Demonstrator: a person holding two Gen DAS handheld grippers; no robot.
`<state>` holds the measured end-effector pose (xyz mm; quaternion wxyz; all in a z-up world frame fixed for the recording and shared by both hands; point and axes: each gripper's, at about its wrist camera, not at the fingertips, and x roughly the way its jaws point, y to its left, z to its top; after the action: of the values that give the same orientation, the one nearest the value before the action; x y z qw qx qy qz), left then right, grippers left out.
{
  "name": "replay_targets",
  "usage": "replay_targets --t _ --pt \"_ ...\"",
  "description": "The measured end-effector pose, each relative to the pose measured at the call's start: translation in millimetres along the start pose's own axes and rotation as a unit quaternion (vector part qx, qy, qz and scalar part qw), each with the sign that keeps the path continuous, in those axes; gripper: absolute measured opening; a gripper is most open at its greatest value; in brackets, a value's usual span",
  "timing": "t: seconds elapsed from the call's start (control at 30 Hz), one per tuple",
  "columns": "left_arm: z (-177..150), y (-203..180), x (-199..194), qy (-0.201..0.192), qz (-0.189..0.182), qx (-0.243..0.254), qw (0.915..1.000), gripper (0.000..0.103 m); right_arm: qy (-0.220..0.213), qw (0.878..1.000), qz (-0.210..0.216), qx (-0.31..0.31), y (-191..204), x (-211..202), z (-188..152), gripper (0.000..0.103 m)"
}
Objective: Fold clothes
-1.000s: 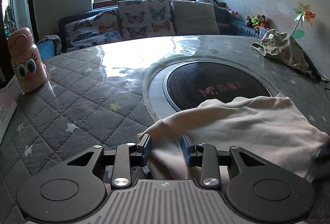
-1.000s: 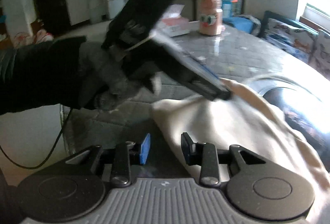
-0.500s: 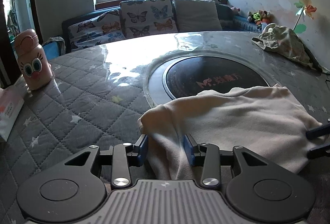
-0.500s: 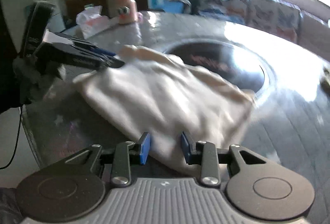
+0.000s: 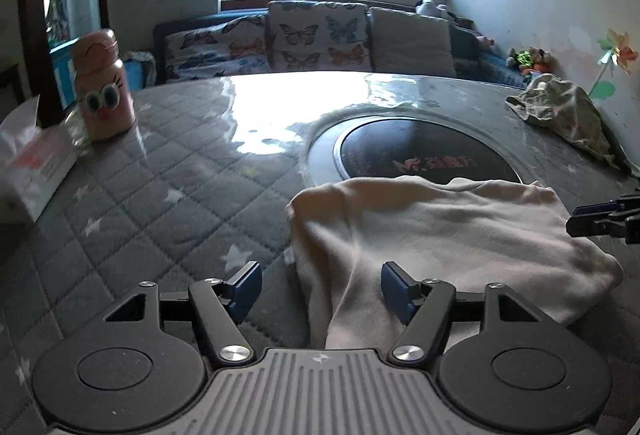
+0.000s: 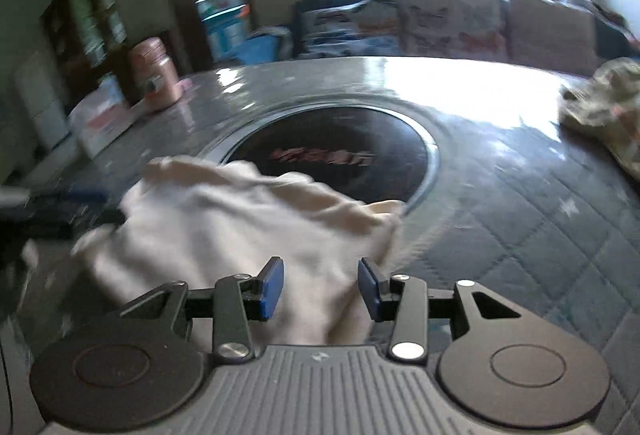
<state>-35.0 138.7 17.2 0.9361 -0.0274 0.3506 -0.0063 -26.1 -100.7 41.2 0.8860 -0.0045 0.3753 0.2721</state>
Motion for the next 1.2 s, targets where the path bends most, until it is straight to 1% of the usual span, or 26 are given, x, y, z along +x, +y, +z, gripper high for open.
replay_targets --t 0.03,0.1,0.2,0.27,0.3,0.33,0.4,0.43,0.47,0.5,0.53,0.6,0.63,0.77,0.97,1.03,1.2 --pt "-0.7 0.6 0.4 0.002 0.0 -0.005 1.0 0.07 -0.001 1.0 -0.006 0.01 -5.0 1.4 -0.8 0.047" --pt "-2.1 1.9 1.3 0.006 0.001 -0.014 0.9999 0.07 0.002 1.0 -0.017 0.02 -9.5 4.2 -2.6 0.049" --pt "-3.9 3.9 2.7 0.012 0.002 -0.027 0.9996 0.068 0.013 0.999 -0.005 0.041 -15.6 10.4 -5.1 0.049" --pt "-3.5 6.8 4.7 0.017 -0.005 -0.038 0.9991 0.067 0.015 0.999 0.003 0.05 -16.4 13.8 -6.3 0.05" --pt "-3.3 8.3 5.7 0.019 -0.009 -0.043 0.9988 0.066 0.014 0.998 0.006 0.053 -16.6 14.2 -6.2 0.05" --pt "-3.2 9.9 7.0 0.023 -0.013 -0.05 0.9984 0.059 0.014 0.998 0.008 0.055 -15.7 15.1 -6.0 0.049" --pt "-3.5 13.1 8.7 0.027 -0.024 -0.065 0.9972 0.055 0.013 0.998 0.009 0.054 -13.6 17.2 -5.4 0.049" --pt "-3.4 13.0 8.4 0.027 -0.028 -0.067 0.997 0.047 0.012 0.999 0.009 0.052 -12.5 18.2 -5.1 0.046" --pt "-3.4 12.3 8.5 0.028 -0.033 -0.068 0.9967 0.04 0.013 0.999 0.009 0.052 -11.6 19.2 -4.5 0.039" --pt "-3.5 11.6 8.5 0.028 -0.038 -0.07 0.9965 0.037 0.014 0.998 0.011 0.053 -11.3 19.8 -4.1 0.034" --pt "-3.6 10.7 8.4 0.028 -0.041 -0.07 0.9963 0.032 0.015 0.998 0.015 0.058 -11.4 19.5 -3.8 0.025" --pt "-3.0 7.5 7.3 0.026 -0.042 -0.069 0.9964 0.026 0.016 0.998 0.015 0.062 -11.0 19.4 -3.9 0.022" --pt "-2.3 6.3 6.2 0.024 -0.043 -0.068 0.9965 0.022 0.014 0.998 0.014 0.06 -9.8 18.2 -2.9 0.019" --pt "2.3 1.0 -0.9 0.01 -0.039 -0.056 0.9976 0.018 0.003 0.999 0.015 0.053 -4.5 12.3 2.1 0.015" --pt "11.4 5.9 -17.3 -0.024 -0.039 -0.057 0.9973 0.017 -0.012 0.999 0.02 0.028 8.3 6.3 18.6 0.014" --pt "14.8 11.8 -22.8 -0.034 -0.032 -0.061 0.9971 0.017 -0.015 0.999 0.027 0.015 16.0 8.3 28.1 0.014" --pt "21.2 38.3 -38.4 -0.054 -0.004 -0.077 0.9956 0.017 -0.022 0.998 0.051 -0.035 50.0 21.5 55.4 0.013"
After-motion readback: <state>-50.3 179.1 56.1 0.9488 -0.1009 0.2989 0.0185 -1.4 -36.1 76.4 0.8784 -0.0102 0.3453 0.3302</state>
